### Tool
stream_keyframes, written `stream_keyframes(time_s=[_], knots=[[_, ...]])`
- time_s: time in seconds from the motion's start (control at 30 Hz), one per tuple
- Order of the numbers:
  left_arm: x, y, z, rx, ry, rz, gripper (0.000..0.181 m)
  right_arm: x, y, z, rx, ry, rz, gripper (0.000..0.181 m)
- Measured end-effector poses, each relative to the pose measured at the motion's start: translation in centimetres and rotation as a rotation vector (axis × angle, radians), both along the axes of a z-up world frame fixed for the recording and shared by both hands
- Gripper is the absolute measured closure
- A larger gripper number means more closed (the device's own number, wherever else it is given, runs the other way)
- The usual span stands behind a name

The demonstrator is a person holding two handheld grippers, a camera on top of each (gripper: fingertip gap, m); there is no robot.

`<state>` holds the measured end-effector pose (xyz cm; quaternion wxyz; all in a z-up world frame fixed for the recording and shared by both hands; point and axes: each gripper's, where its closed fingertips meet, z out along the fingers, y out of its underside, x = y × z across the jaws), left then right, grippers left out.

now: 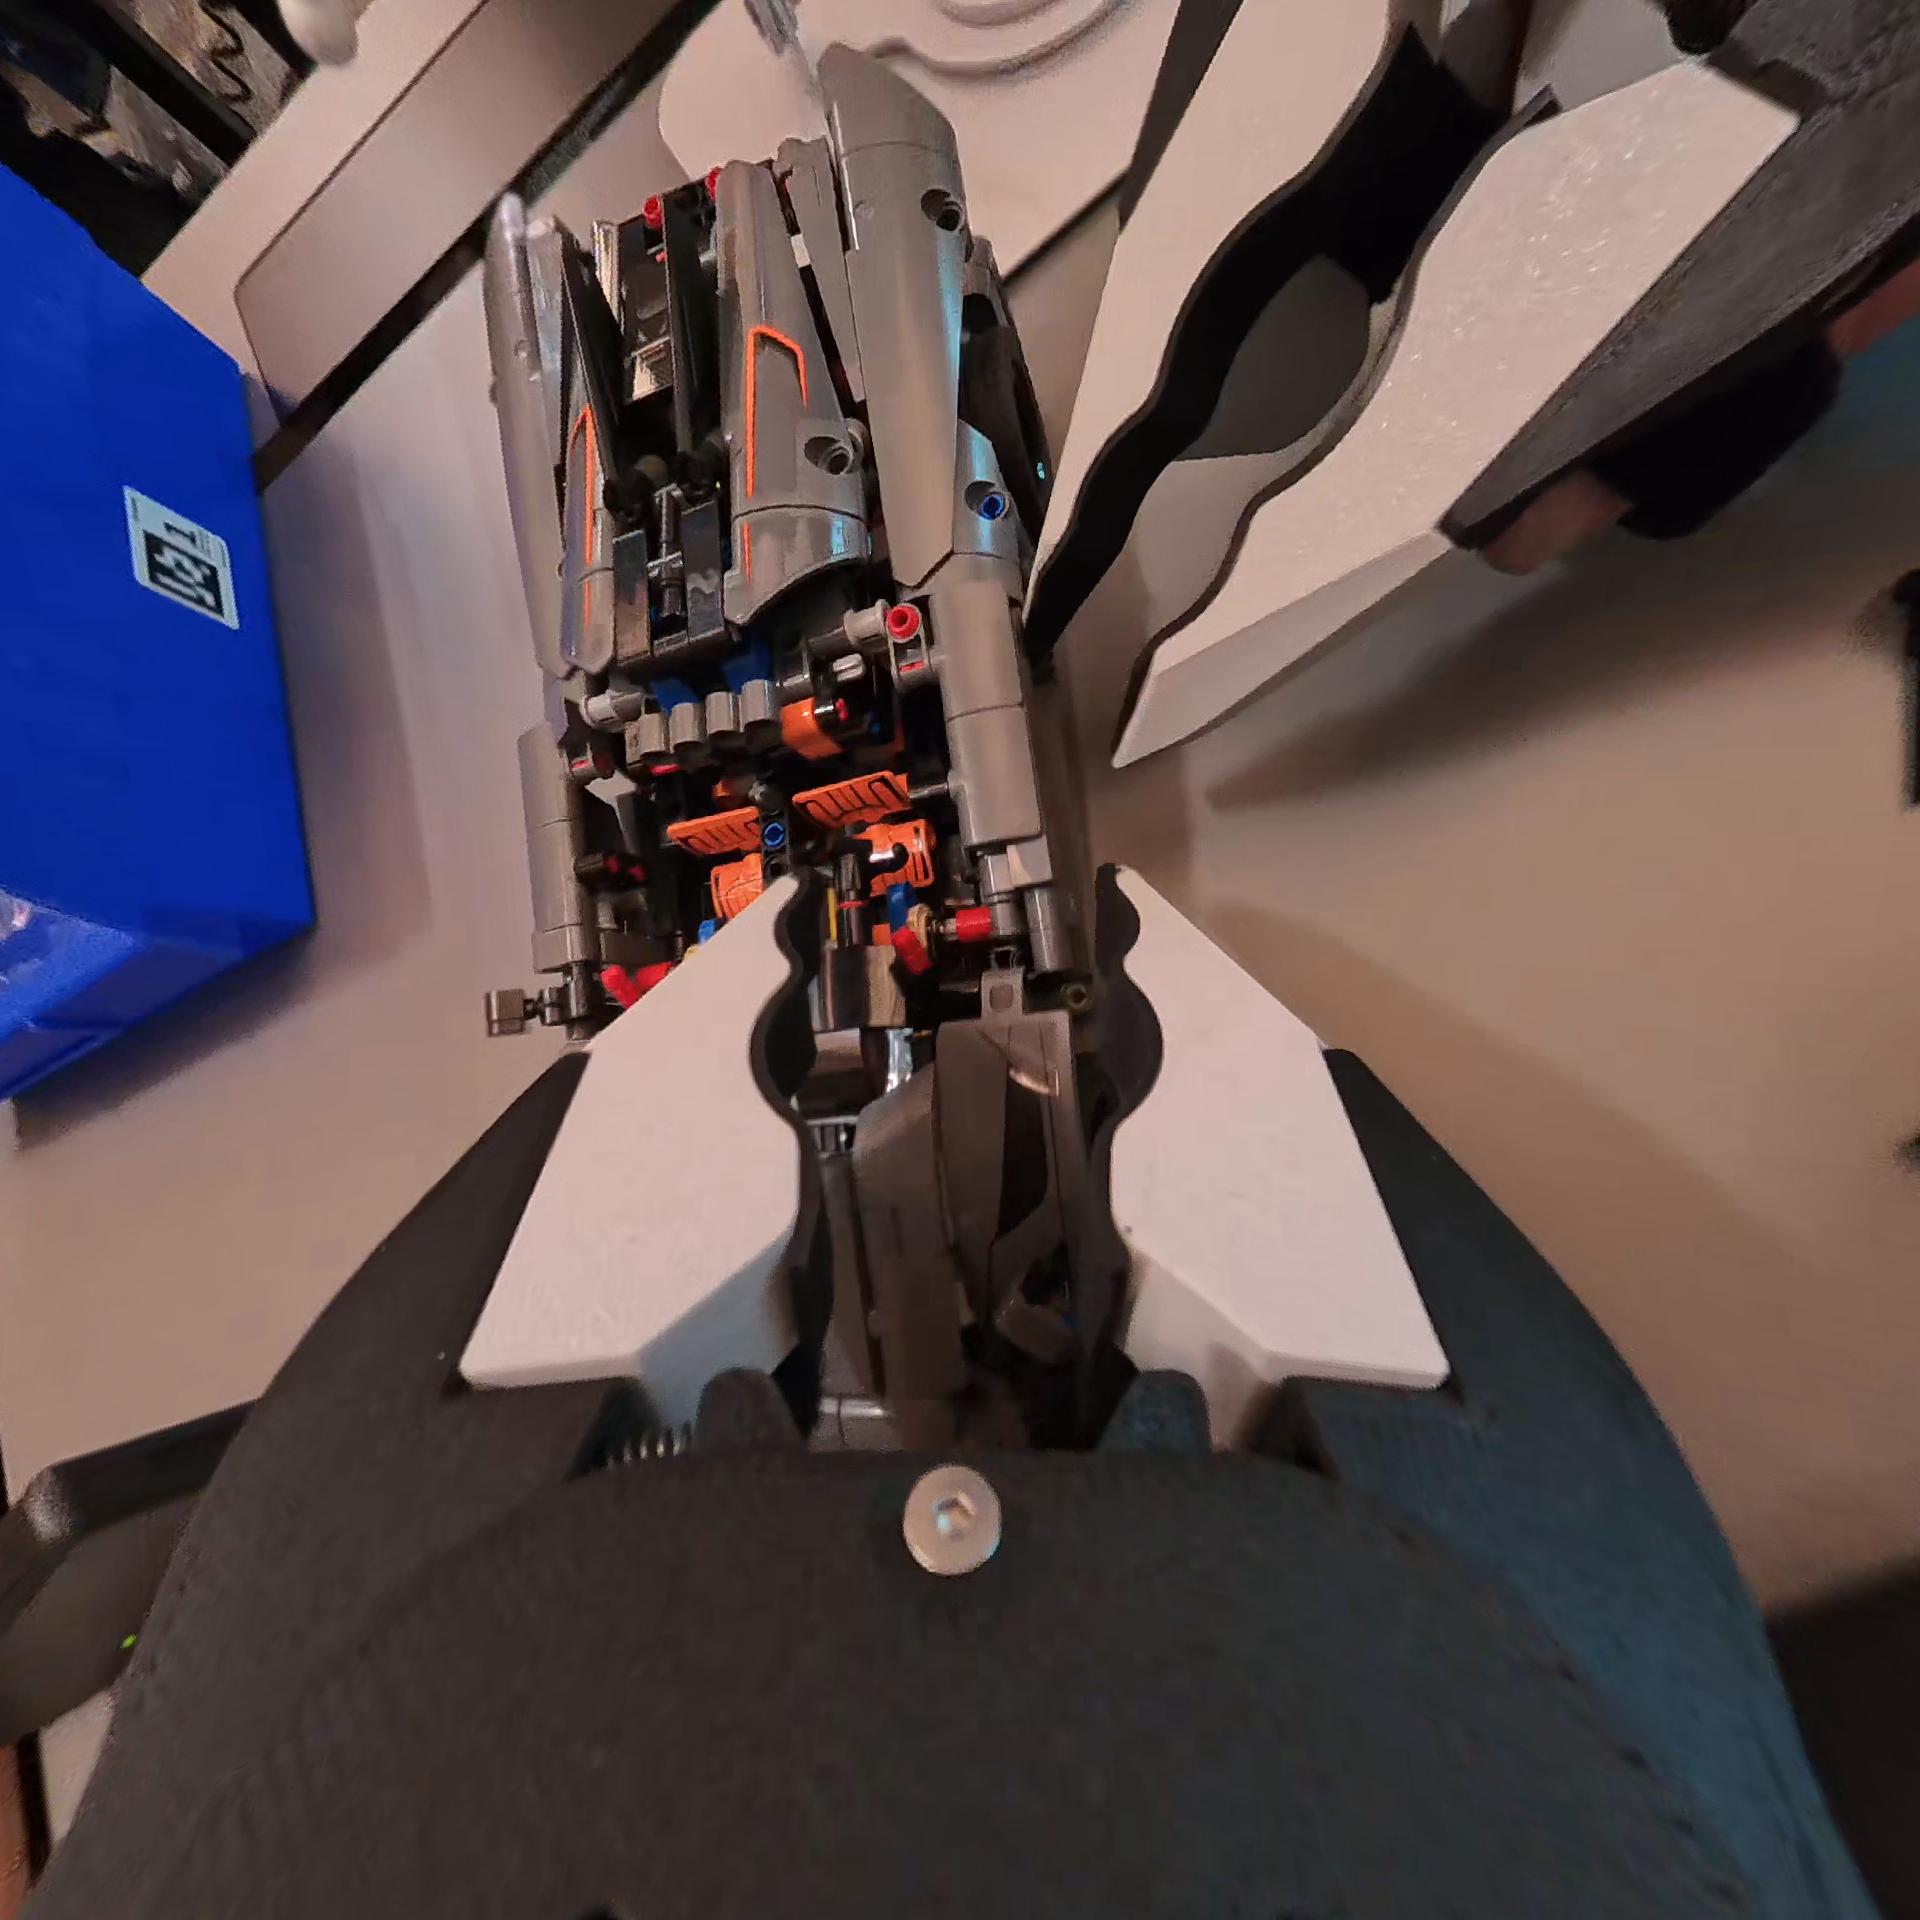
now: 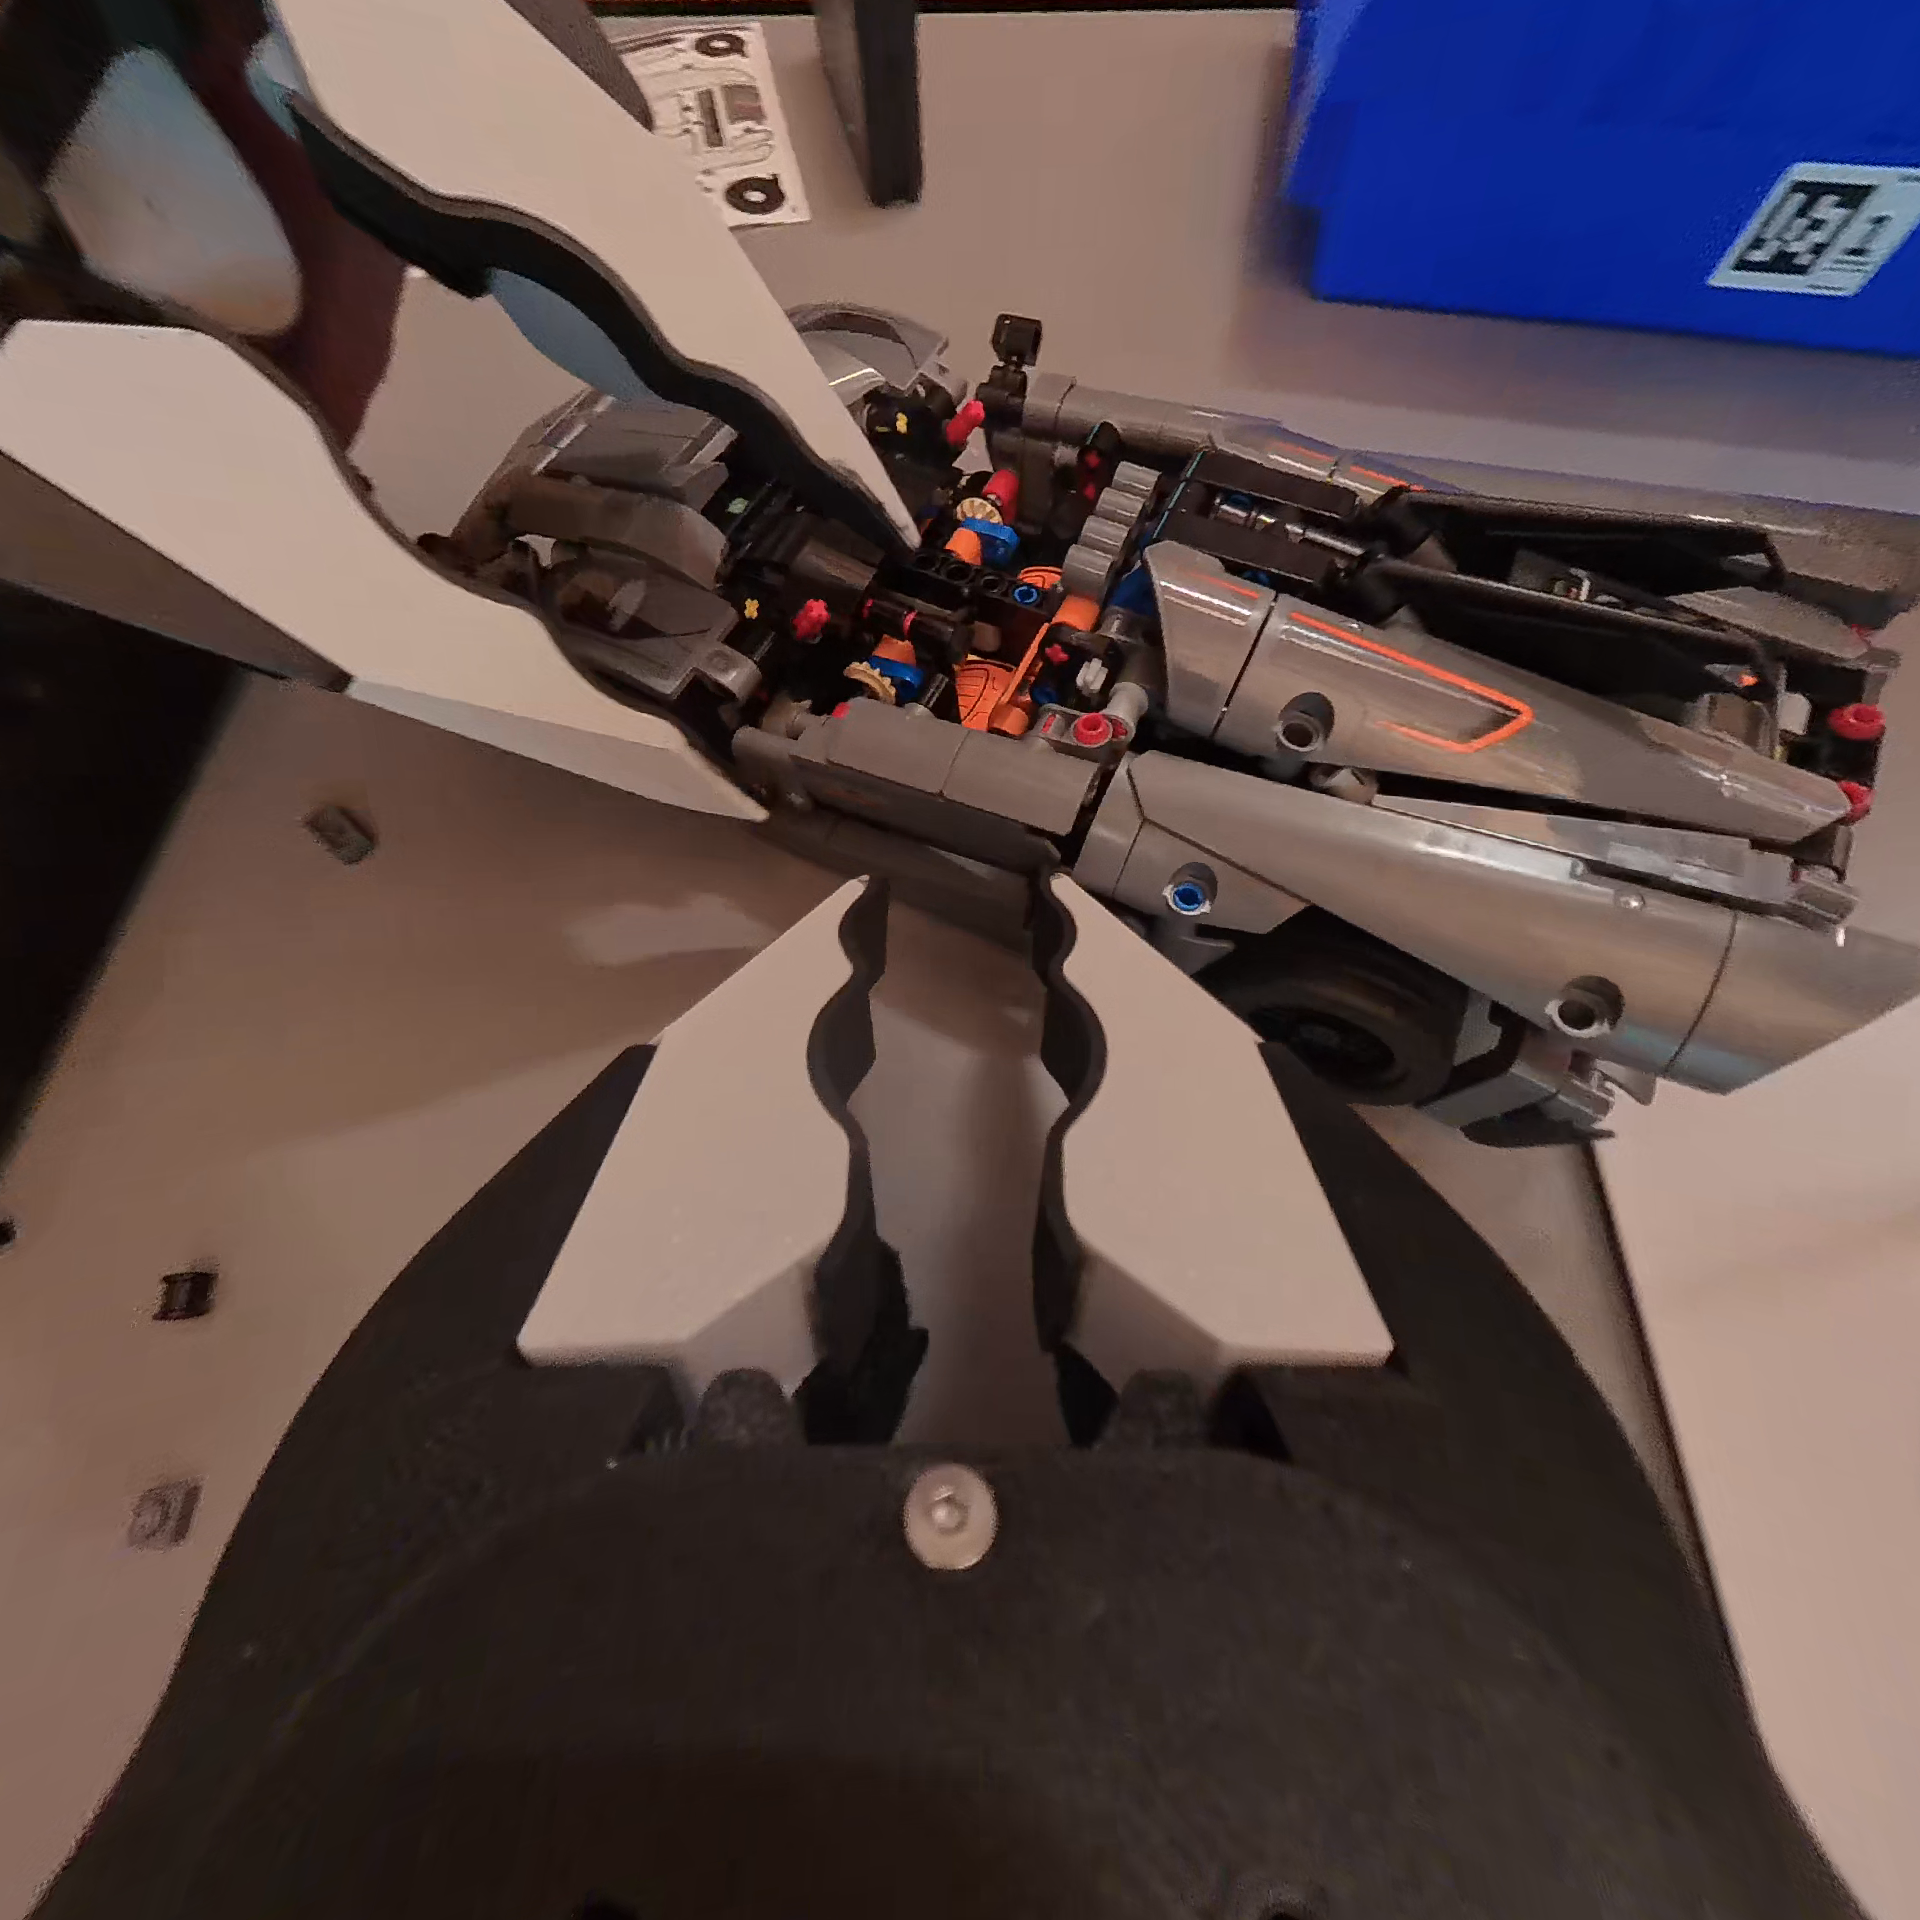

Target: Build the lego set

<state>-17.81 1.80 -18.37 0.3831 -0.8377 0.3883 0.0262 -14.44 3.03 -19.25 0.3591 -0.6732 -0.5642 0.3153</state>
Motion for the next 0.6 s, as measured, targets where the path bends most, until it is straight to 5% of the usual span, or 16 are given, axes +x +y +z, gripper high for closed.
stream_keyframes(time_s=[0.6], knots=[[-0.5, -1.5, -0.5, -0.036, -0.030, -0.038, 0.158, -0.6, -2.0, -0.7, -0.027, -0.030, 0.088, 0.162]])
